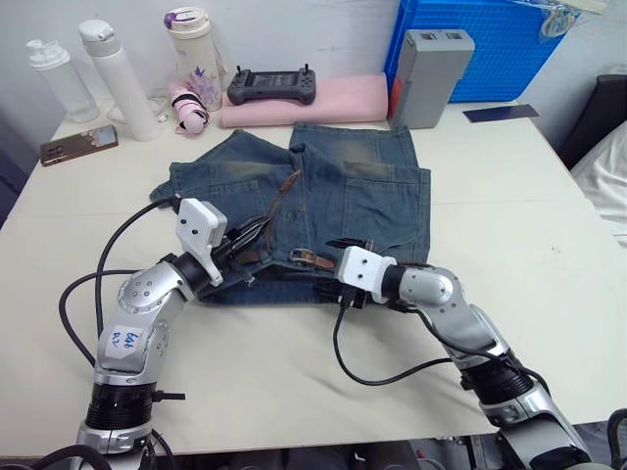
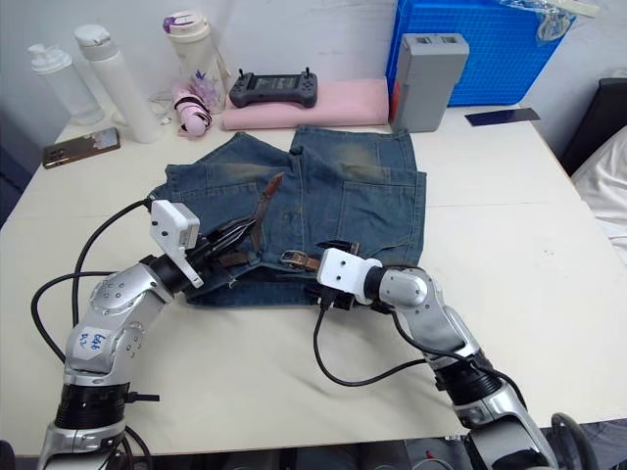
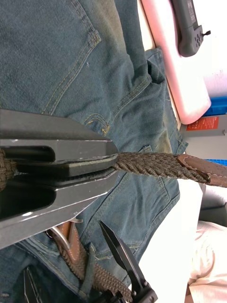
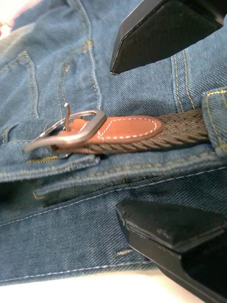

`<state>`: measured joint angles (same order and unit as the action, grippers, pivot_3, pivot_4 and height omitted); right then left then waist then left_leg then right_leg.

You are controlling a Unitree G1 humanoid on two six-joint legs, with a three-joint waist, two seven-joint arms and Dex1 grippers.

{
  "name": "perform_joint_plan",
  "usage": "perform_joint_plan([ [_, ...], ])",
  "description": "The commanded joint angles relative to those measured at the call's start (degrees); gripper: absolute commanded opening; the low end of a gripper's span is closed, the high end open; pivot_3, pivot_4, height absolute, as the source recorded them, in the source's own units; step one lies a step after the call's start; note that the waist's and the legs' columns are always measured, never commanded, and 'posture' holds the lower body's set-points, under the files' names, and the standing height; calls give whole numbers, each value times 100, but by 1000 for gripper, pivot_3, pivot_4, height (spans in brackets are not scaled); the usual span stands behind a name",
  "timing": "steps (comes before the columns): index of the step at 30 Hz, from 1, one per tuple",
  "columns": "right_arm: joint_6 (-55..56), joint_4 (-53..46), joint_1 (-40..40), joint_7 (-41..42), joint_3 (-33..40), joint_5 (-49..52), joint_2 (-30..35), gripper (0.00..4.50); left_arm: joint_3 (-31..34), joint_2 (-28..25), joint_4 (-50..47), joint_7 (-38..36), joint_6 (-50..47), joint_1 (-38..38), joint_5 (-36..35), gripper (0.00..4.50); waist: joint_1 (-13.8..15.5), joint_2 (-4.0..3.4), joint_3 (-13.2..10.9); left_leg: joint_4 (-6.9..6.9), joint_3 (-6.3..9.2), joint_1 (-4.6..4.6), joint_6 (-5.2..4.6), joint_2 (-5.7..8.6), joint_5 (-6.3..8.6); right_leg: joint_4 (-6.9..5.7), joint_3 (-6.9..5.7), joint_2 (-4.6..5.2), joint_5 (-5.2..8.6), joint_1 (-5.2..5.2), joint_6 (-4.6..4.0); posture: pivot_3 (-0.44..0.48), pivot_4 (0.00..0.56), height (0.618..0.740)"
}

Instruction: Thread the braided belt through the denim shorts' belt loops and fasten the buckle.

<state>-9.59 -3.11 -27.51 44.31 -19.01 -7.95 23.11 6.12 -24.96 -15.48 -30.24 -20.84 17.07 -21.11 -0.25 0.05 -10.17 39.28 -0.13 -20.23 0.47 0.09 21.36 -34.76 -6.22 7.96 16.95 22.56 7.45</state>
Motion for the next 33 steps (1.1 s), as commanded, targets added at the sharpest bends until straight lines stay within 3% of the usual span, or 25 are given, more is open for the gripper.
perform_joint_plan([
  [1,-222,-260,-26,-12,104,134,-46,3130,154,-34,-313,6,34,-63,-119,0,0,0,0,0,0,0,0,0,0,0,0,0,0,0,0,0,150,739],
  [7,-570,-451,-66,65,172,324,-19,26,174,-58,-321,-13,29,-108,-114,0,8,0,0,0,0,0,0,1,0,0,0,1,0,0,0,0,150,739],
  [13,-873,-424,-260,-33,274,376,-62,26,136,-99,-358,-62,23,-152,-101,0,3,0,0,0,-1,0,0,1,0,0,0,1,0,0,0,0,150,739],
  [21,-1922,-571,-536,-529,589,654,-500,26,-187,-512,-807,-477,-498,-867,-174,0,-13,-1,0,-3,0,0,0,-1,0,-2,2,0,0,3,0,0,150,739],
  [33,-1997,-778,-661,-767,616,843,-551,26,-311,-608,-592,-43,-1393,-988,76,0,4,0,0,-1,-1,0,0,2,0,-5,5,2,0,3,0,0,150,739],
])
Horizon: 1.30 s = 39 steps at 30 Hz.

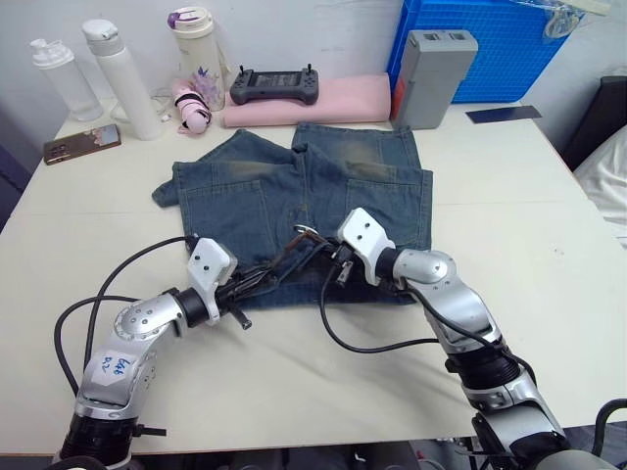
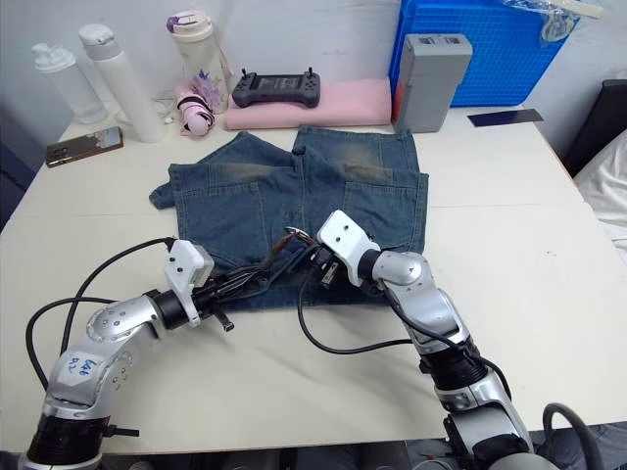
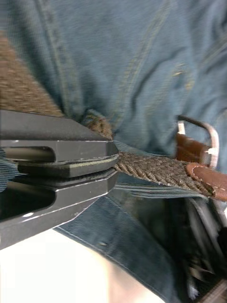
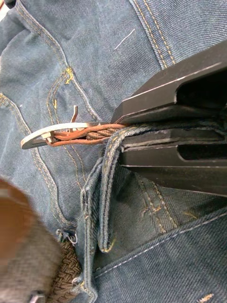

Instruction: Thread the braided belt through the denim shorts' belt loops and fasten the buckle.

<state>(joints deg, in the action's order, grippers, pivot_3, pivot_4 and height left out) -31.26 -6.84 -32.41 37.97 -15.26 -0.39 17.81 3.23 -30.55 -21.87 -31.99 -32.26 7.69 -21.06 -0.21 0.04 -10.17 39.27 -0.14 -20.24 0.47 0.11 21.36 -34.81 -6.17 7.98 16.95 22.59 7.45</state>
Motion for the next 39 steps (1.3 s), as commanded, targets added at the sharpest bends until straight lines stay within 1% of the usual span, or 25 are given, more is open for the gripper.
perform_joint_plan([
  [1,183,-426,-173,-141,239,101,-20,26,-9,-34,75,160,-308,-40,73,0,0,0,0,0,0,0,0,0,0,0,0,0,0,0,0,0,150,739],
  [5,259,-507,-171,-181,224,89,-6,26,60,32,127,228,-494,55,-16,0,1,0,0,0,1,0,0,0,0,-1,0,0,0,0,0,0,150,739],
  [12,675,-635,-167,-267,102,-94,59,26,119,256,-38,496,-1229,330,-327,0,2,0,0,0,1,0,0,2,0,-3,0,1,0,0,0,0,150,739],
  [15,787,-658,-157,-322,85,-150,53,26,109,248,-119,540,-1437,374,-387,0,4,0,0,0,3,0,0,1,0,-4,-1,1,0,0,0,0,150,739],
  [19,871,-692,-104,-381,23,-244,43,26,295,409,-115,826,-1854,462,-561,0,4,0,0,1,3,1,0,2,0,-4,0,1,0,0,0,0,150,739],
  [28,983,-685,-47,-399,-103,-474,136,26,393,567,-117,1117,-2226,540,-679,0,3,0,0,2,3,1,0,2,0,-4,1,1,0,0,0,0,150,739],
  [39,1016,-768,21,-358,-181,-596,155,26,437,655,-74,1282,-2434,658,-723,0,9,0,0,2,3,1,0,2,0,-4,2,1,0,0,0,0,150,739],
])
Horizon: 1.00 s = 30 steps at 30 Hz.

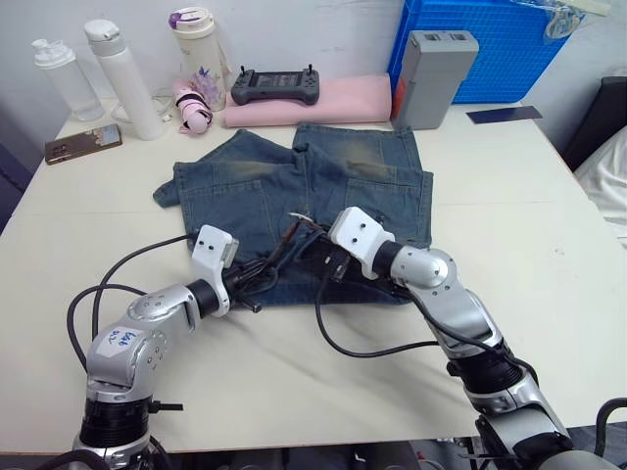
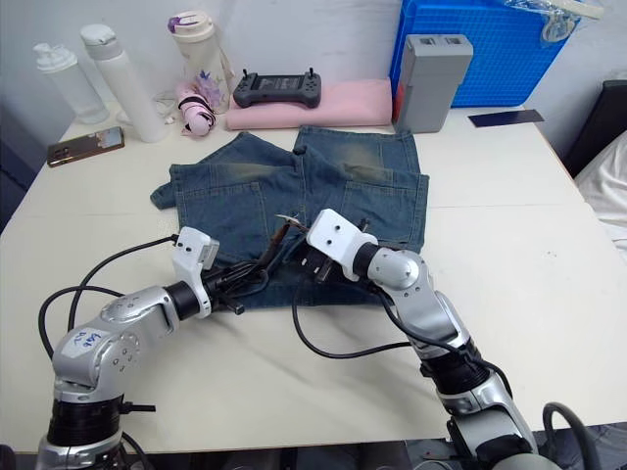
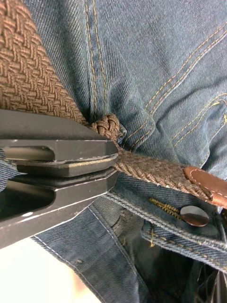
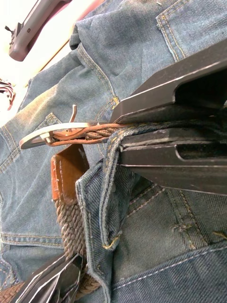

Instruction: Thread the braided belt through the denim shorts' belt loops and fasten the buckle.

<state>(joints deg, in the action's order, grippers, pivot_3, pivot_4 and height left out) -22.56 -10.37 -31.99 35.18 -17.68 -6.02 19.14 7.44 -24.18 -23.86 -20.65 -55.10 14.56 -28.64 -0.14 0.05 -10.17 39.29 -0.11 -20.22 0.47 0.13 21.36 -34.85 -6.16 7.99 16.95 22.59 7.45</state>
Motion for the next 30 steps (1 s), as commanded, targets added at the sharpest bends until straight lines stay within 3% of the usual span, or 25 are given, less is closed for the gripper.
perform_joint_plan([
  [1,127,-417,-12,-72,51,-42,23,26,23,41,132,172,-161,-8,36,0,2,0,0,0,0,0,0,0,0,0,0,0,0,0,0,0,150,739],
  [20,-464,-388,-38,-71,212,138,-136,26,104,137,2,324,-195,-142,1,0,-6,0,0,0,-1,1,0,0,0,1,1,0,0,0,0,0,150,739],
  [30,-321,-716,72,330,-130,188,29,26,-125,170,76,282,-133,-1,51,0,-1,0,0,0,-1,1,0,0,0,1,1,0,0,0,0,0,150,739],
])
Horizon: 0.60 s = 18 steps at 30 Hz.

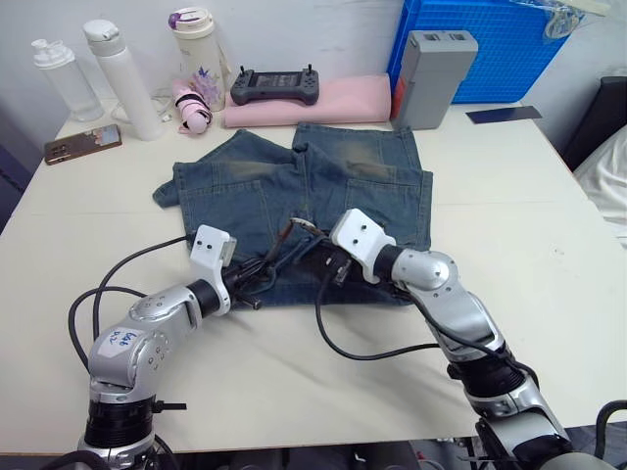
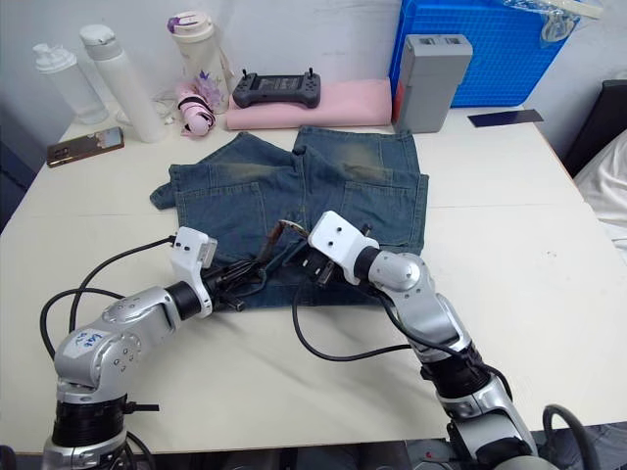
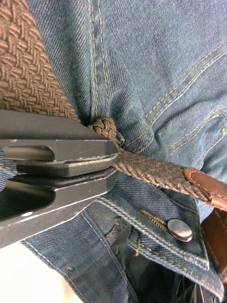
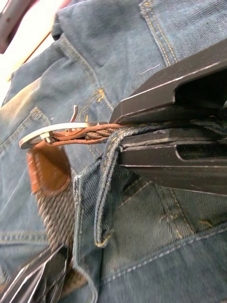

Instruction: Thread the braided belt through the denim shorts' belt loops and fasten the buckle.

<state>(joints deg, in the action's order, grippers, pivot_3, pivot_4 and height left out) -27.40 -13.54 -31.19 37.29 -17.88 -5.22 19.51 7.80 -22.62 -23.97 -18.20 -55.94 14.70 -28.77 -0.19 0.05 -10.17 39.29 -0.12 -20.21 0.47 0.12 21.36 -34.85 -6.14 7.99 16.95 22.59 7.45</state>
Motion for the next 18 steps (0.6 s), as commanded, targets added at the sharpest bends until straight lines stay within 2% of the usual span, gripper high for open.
perform_joint_plan([
  [1,174,-408,-8,139,-128,96,4,26,-188,12,102,24,-39,-5,72,0,4,0,0,0,0,0,0,0,0,0,0,0,0,0,0,0,150,739],
  [7,125,-476,5,267,-264,32,90,26,-308,-2,174,-76,69,112,107,0,8,0,0,0,-1,0,0,0,0,0,0,0,0,0,0,0,150,739],
  [14,-154,-329,68,453,-777,-228,258,26,-527,59,298,-237,243,559,148,0,8,1,0,0,0,-1,0,1,0,1,-1,0,0,-1,0,0,150,739],
  [18,-246,-240,29,498,-830,-279,300,26,-697,-160,302,-420,355,654,278,0,-11,1,0,-1,-1,0,0,0,0,2,-1,-1,0,0,0,0,150,739],
])
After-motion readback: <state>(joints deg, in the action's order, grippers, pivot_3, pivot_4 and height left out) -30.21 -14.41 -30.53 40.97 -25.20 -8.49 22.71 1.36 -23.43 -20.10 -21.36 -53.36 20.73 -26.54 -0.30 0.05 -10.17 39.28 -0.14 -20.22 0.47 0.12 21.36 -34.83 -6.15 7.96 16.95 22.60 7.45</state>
